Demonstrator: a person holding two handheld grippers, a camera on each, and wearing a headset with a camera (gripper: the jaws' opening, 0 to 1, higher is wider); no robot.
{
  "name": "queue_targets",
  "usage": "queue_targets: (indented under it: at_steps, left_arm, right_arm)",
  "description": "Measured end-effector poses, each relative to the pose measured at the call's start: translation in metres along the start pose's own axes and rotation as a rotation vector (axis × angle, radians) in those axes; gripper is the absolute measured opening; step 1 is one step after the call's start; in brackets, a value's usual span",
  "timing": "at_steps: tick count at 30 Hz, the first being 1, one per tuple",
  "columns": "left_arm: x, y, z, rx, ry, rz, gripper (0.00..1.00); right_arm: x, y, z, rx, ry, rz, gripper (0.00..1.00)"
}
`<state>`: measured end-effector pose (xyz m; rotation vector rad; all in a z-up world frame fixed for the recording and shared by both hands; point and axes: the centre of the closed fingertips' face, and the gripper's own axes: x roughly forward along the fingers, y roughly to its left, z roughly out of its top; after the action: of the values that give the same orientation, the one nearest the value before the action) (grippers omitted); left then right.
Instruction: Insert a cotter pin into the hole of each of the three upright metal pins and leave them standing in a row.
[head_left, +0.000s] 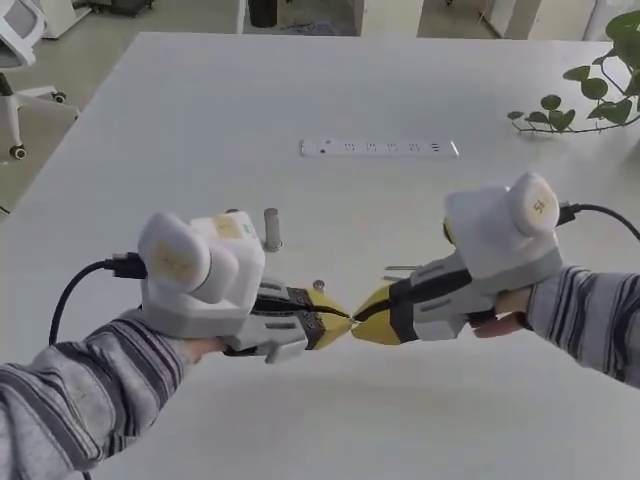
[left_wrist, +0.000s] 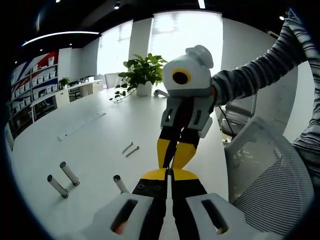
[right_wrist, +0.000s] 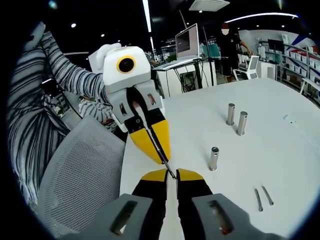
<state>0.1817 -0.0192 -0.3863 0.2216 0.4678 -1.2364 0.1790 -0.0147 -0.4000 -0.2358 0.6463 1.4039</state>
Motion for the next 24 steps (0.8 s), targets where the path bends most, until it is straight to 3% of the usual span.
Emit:
queue_targets:
  at_steps: [8,24]
  left_arm:
    - [0.000,0.000,-0.004,-0.025,-0.017,0.001,0.00]
    - [0.000,0.005,-0.012,-0.017,0.003,0.036,0.01]
  right_arm:
    - [-0.003,-0.001,-0.001,-0.020,0.026,-0.003,0.00]
    - [0.004,0.005,-0.004,-0.245,0.148,-0.020,0.00]
